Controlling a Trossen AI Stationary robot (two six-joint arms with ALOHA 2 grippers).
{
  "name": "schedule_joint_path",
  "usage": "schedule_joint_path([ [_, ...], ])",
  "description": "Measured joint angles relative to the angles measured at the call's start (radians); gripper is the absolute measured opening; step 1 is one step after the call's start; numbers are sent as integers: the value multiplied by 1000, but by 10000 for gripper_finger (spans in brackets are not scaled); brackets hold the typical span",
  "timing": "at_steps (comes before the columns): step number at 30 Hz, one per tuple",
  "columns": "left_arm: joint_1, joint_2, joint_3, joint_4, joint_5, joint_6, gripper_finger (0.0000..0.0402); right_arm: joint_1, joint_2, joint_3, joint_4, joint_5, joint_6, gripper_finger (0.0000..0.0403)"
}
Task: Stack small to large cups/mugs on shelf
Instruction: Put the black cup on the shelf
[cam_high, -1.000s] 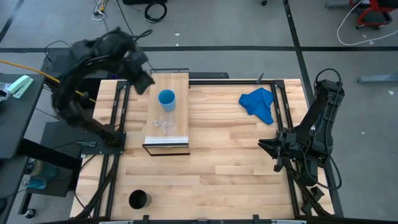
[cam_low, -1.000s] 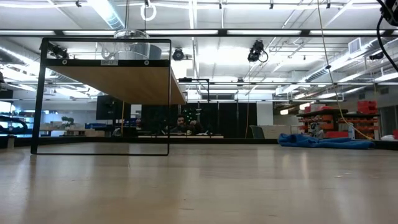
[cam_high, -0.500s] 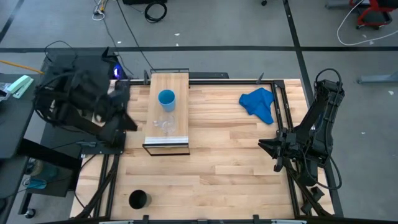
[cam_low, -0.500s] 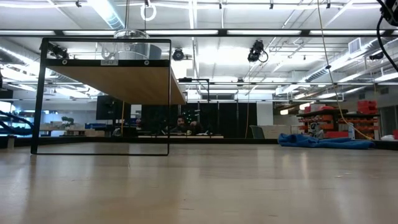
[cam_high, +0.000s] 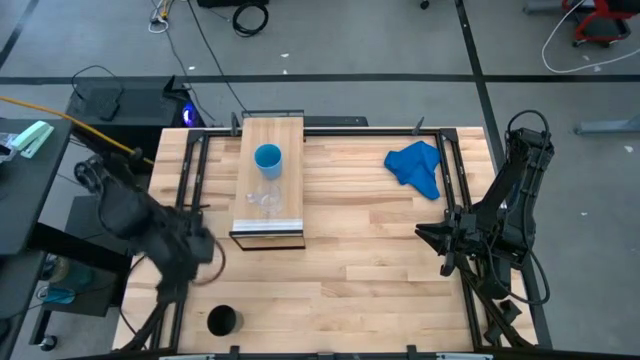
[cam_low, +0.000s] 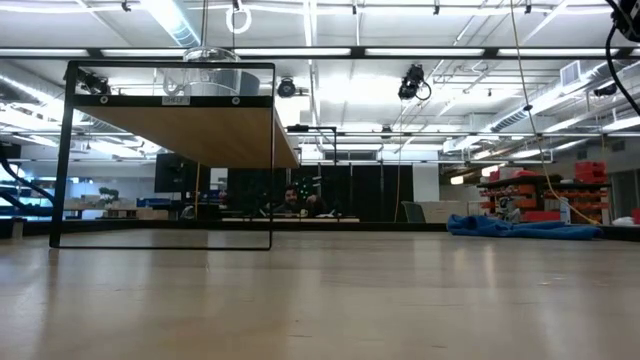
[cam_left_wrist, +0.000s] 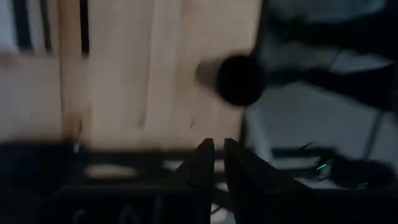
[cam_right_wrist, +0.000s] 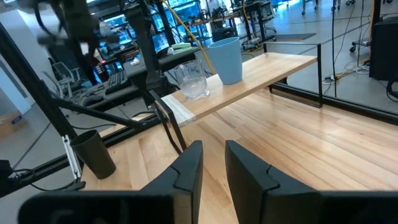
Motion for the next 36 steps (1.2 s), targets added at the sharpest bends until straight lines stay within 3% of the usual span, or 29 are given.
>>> schedule_joint_path([
  [5, -98, 0, -168, 13, -20, -92, 40, 0, 0, 0, 0, 0, 0, 75],
  [12, -125, -1, -307, 280, -55, -190, 46, 0, 0, 0, 0, 0, 0, 75],
  [21, -108, 5, -320, 355, -180, -347, 56, 0, 0, 0, 0, 0, 0, 75],
  [36, -142, 176, -320, 397, -158, -315, 96, 0, 0, 0, 0, 0, 0, 75],
])
